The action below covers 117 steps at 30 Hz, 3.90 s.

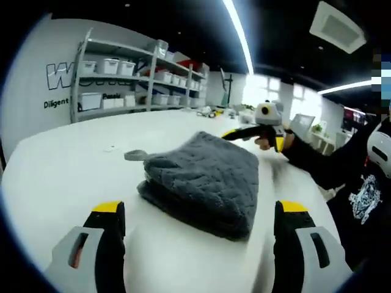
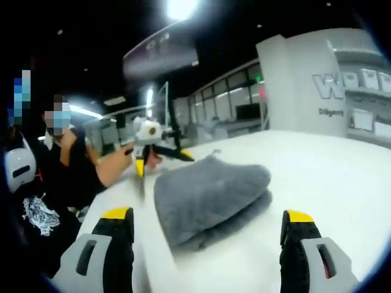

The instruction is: Open the folded towel by lifting each exposed corner and separating the folded layers until the towel lies flat within the target outline without major curled edges

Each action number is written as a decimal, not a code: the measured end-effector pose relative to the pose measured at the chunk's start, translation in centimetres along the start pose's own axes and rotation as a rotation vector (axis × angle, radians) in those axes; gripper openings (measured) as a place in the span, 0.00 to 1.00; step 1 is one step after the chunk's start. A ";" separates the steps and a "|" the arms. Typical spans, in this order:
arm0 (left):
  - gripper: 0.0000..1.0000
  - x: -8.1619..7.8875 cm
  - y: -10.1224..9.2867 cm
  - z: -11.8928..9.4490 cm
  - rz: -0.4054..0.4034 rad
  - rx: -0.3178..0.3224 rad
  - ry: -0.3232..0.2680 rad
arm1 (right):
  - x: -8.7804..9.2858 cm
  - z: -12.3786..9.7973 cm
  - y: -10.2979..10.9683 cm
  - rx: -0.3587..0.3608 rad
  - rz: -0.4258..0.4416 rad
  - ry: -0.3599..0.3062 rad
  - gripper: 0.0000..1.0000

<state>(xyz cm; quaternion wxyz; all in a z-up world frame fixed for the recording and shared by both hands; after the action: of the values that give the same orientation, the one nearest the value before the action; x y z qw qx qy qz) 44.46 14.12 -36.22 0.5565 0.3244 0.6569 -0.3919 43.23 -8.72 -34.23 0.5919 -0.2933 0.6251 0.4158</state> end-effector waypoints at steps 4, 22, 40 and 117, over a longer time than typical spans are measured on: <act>1.00 -0.5 0.5 0.4 -0.065 -0.034 -0.031 | -0.8 -0.2 -0.6 0.005 0.038 -0.043 1.00; 0.81 -0.3 2.7 3.0 -0.198 -0.167 -0.068 | -0.6 1.6 -2.6 0.127 0.064 -0.068 0.80; 0.57 -0.8 3.7 5.0 -0.268 -0.199 -0.133 | -0.1 5.0 -4.7 0.173 0.219 -0.110 0.61; 0.34 -3.7 -4.5 0.7 0.352 -0.079 -0.131 | -4.0 3.2 8.3 -0.238 -0.200 -0.202 0.03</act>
<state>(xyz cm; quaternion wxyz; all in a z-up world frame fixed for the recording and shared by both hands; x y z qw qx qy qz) 41.52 11.31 -31.93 0.6702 0.3860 0.5672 -0.2830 38.21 -2.49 -28.74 0.6513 -0.3788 0.4765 0.4531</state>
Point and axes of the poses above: the point that each gripper's makers call its tool centre point, and the gripper's own axes: z roughly forward along the fingers, y roughly to its left, x roughly out of its underside, the point moved 2 cm from there along -z, roughly backward along the fingers, and after that the axes turned 15 degrees about -y, right-handed, at the moved point
